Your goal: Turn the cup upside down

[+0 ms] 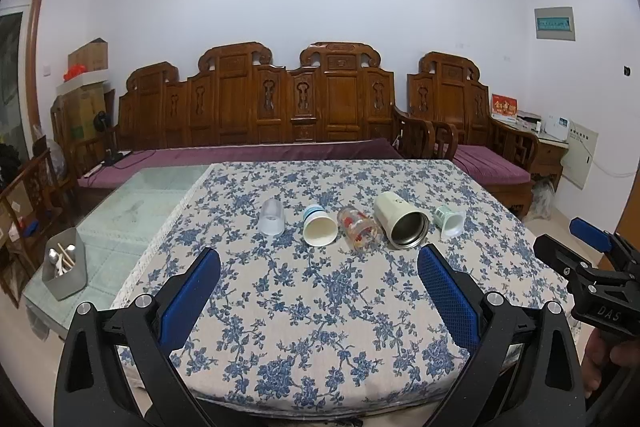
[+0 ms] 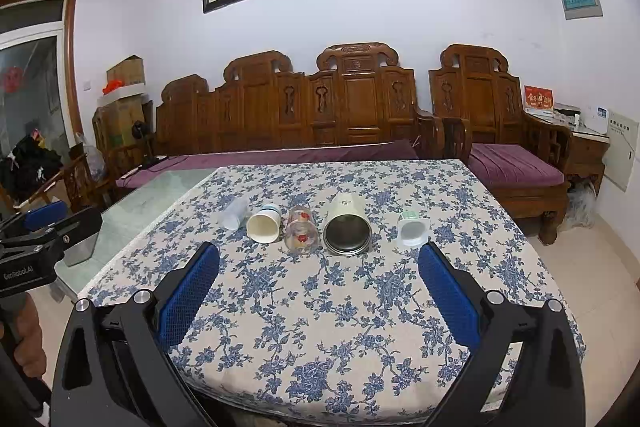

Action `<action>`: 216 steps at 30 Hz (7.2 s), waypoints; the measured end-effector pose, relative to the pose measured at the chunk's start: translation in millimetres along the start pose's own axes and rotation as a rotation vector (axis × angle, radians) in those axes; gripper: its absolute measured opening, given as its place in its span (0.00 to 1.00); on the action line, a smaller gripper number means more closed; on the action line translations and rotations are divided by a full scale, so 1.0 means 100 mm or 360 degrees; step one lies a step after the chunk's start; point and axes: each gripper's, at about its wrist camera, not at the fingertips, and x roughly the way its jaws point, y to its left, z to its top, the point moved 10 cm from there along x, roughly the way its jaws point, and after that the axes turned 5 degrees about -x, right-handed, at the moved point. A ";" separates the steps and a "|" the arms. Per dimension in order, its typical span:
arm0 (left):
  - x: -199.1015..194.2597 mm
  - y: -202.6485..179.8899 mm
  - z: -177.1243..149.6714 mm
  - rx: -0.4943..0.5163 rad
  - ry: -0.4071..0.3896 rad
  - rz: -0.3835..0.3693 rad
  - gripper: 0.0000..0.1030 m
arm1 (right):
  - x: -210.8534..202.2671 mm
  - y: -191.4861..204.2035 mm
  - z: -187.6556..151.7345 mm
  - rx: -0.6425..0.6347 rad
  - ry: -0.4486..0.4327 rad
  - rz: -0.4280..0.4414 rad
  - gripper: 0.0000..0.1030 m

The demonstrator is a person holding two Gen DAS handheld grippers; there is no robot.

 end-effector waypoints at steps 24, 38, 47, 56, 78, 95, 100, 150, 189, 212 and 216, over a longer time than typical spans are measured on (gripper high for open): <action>-0.05 -0.02 0.04 0.0006 -0.0013 -0.0004 0.92 | -0.05 0.02 0.04 0.0003 -0.0016 0.0006 0.97; -0.07 -0.05 0.07 0.0014 -0.0011 -0.0002 0.92 | -0.06 0.02 0.05 0.0005 -0.0020 0.0005 0.97; -0.07 -0.06 0.06 0.0018 -0.0010 -0.0002 0.92 | -0.07 0.03 0.07 -0.0002 -0.0027 0.0003 0.97; -0.07 -0.07 0.05 0.0019 -0.0012 -0.0003 0.92 | -0.08 0.04 0.07 -0.0004 -0.0026 0.0006 0.97; 0.60 0.07 -0.11 0.0023 0.0221 -0.0004 0.92 | 0.44 -0.28 -0.05 0.0025 0.0130 -0.0034 0.95; 1.61 0.12 -0.13 0.0042 0.0481 -0.0070 0.92 | 1.73 -0.79 -0.01 -0.0007 0.0451 -0.0034 0.89; 1.93 0.10 -0.18 0.0064 0.0545 -0.0090 0.92 | 2.15 -0.94 -0.02 -0.0034 0.0557 -0.0034 0.88; 1.91 0.19 -0.53 -0.0007 0.0648 -0.0153 0.92 | 2.53 -0.29 -0.65 -0.0050 0.1119 0.0356 0.48; 1.78 0.74 -0.66 -0.0065 0.0705 0.0025 0.92 | 2.62 1.09 -0.84 -0.0169 0.1114 0.0536 0.52; 2.50 -0.02 -0.86 -0.0213 0.1161 -0.0154 0.75 | 2.02 0.17 -0.81 -0.0115 0.0864 0.0385 0.81; 2.64 -0.12 -1.01 -0.0310 0.1313 -0.0163 0.68 | 1.99 0.10 -0.91 -0.0102 0.0885 0.0401 0.81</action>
